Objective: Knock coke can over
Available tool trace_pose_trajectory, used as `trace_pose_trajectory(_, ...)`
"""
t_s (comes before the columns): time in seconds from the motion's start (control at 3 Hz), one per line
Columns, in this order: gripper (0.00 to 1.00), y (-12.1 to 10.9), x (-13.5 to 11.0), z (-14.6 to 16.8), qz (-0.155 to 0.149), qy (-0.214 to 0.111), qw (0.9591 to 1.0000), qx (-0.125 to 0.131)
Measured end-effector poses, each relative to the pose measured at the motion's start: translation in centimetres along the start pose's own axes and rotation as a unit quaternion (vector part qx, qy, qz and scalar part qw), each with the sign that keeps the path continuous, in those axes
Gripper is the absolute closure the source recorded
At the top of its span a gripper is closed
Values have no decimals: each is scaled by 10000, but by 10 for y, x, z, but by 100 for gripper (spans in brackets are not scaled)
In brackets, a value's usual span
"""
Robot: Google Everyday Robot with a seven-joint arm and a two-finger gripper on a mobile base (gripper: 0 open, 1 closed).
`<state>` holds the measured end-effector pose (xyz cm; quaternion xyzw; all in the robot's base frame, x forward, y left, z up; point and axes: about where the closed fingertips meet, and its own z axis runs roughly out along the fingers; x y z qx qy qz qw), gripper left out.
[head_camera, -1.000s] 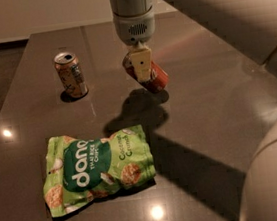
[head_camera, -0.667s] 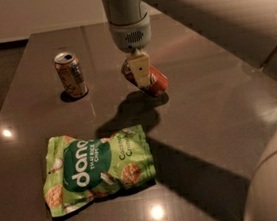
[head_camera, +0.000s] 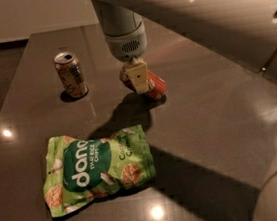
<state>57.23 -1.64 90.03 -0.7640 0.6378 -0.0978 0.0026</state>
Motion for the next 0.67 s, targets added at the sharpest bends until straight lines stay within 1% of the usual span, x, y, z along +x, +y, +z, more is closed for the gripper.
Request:
trace_pose_trajectory(0.33, 0, 5, -4, 2, -36, -72, 10000, -16)
trace_pose_trajectory(0.67, 0, 5, -4, 2, -36, -72, 10000, -16)
